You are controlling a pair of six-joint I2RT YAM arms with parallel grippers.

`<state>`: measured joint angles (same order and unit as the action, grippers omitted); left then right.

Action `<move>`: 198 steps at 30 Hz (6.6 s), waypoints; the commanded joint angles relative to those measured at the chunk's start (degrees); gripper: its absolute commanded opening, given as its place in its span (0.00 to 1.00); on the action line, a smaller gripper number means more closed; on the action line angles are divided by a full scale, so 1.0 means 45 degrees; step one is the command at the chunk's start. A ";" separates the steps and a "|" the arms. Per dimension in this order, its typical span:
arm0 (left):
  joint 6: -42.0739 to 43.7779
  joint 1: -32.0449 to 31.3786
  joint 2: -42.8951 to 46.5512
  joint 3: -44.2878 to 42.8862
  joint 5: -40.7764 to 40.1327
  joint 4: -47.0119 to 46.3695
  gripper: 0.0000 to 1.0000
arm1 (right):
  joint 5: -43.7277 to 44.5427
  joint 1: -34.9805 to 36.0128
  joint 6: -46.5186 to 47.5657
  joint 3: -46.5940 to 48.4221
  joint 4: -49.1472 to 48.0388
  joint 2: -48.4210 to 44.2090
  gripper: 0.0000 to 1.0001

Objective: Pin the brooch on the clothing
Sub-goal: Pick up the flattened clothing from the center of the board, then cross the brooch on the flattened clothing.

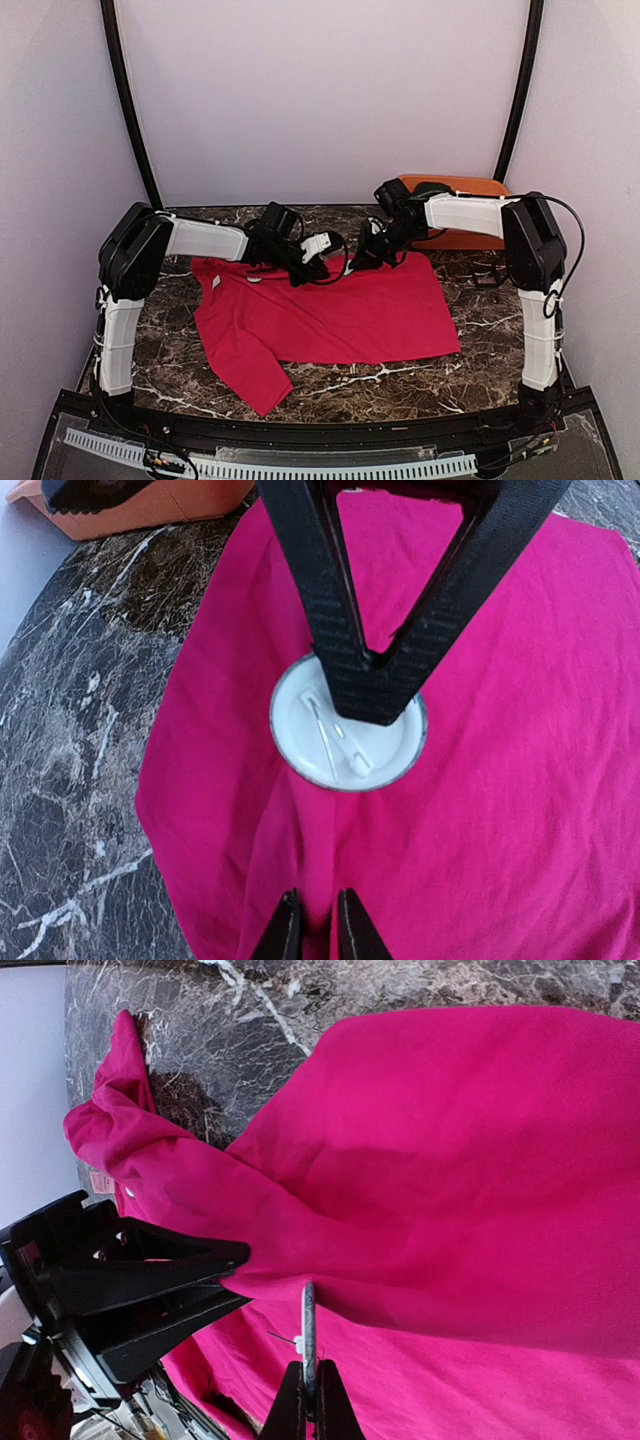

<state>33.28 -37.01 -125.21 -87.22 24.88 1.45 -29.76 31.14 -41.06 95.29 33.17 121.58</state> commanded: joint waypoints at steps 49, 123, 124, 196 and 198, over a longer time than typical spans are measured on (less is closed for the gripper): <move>0.0366 -0.0698 0.0207 0.0462 -0.1519 -0.1011 0.16 | -0.1244 0.0007 -0.1442 -0.1666 -0.1110 -0.0258 0.00; 0.0899 -0.1188 -0.0008 0.0397 -0.1512 -0.0652 0.02 | 0.1548 0.0183 -0.0172 0.1520 0.2079 0.1208 0.00; 0.0892 -0.1179 -0.0008 0.0398 -0.1519 -0.0654 0.02 | 0.1529 0.0190 -0.0163 0.1521 0.2082 0.1220 0.00; 0.0204 -0.1230 0.0128 0.0765 -0.0656 -0.1481 0.01 | -0.0857 0.0462 -0.0934 0.0689 -0.0350 0.1360 0.00; 0.0205 -0.1213 0.0111 0.0783 -0.0677 -0.1508 0.01 | -0.0810 0.0413 -0.0894 0.0580 -0.0356 0.1290 0.00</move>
<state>34.79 -41.63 -125.58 -84.47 19.55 -3.09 -31.55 32.21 -44.12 99.39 35.75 127.52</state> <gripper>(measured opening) 0.007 0.009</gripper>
